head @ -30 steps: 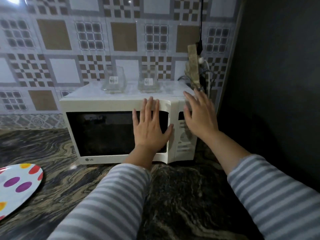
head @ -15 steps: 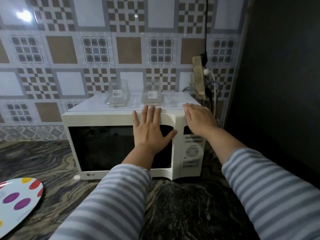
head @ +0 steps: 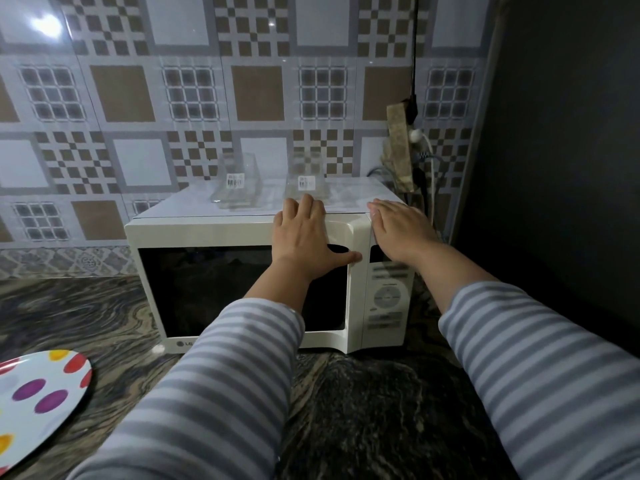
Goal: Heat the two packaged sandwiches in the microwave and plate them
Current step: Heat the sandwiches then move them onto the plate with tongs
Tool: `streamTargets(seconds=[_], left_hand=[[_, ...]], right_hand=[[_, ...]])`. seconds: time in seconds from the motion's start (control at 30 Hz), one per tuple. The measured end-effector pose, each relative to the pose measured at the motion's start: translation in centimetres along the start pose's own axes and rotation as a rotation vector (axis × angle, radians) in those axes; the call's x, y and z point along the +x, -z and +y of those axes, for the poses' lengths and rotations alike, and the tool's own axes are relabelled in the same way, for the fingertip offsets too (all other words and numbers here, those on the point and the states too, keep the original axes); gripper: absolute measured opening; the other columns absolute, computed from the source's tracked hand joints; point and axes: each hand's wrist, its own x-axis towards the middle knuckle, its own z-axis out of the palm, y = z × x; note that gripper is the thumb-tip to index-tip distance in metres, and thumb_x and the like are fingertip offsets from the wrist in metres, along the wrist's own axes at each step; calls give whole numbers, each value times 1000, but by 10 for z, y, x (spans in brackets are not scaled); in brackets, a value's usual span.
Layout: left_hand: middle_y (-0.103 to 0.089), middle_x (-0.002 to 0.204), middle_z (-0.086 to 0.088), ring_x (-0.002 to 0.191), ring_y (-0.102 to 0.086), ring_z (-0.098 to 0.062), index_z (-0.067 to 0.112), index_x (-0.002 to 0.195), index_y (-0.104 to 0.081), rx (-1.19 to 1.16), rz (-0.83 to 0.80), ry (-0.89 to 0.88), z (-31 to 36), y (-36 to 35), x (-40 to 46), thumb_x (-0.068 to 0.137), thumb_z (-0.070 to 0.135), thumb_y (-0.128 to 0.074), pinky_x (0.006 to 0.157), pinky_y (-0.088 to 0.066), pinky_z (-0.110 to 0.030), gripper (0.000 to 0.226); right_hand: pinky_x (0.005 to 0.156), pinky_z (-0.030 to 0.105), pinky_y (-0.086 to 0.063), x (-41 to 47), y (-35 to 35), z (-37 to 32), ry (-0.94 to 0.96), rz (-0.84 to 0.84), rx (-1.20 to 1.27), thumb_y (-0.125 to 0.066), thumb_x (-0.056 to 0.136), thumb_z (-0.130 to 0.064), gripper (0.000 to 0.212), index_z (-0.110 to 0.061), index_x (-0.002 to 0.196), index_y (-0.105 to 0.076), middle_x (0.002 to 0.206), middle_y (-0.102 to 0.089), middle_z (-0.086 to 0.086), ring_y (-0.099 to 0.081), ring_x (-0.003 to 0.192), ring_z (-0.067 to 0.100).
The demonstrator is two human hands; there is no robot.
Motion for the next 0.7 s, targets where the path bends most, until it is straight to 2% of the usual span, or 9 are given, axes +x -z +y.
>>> streamTargets(seconds=[0.47,0.7], left_hand=[[-38,120,-1,113,-35,-23,13,125,-42,-12,-57,-15,-2,4,3,54,86,-59,100,-33,-35,104],[-37,116,0,109,-35,-22,15,118,-42,-37,-34,-39,-3,5,-2,53,86,-59,97,-31,-34,98]], right_hand=[[117,36,-19,1,3,1,-13,-35,1,-16,104,-29,48,-16,146,-35,155,-32,1,-26,143,16],[116,39,-22,2,2,-2,-33,-49,7,-15,104,-30,48,-17,145,-37,154,-33,0,-29,141,17]])
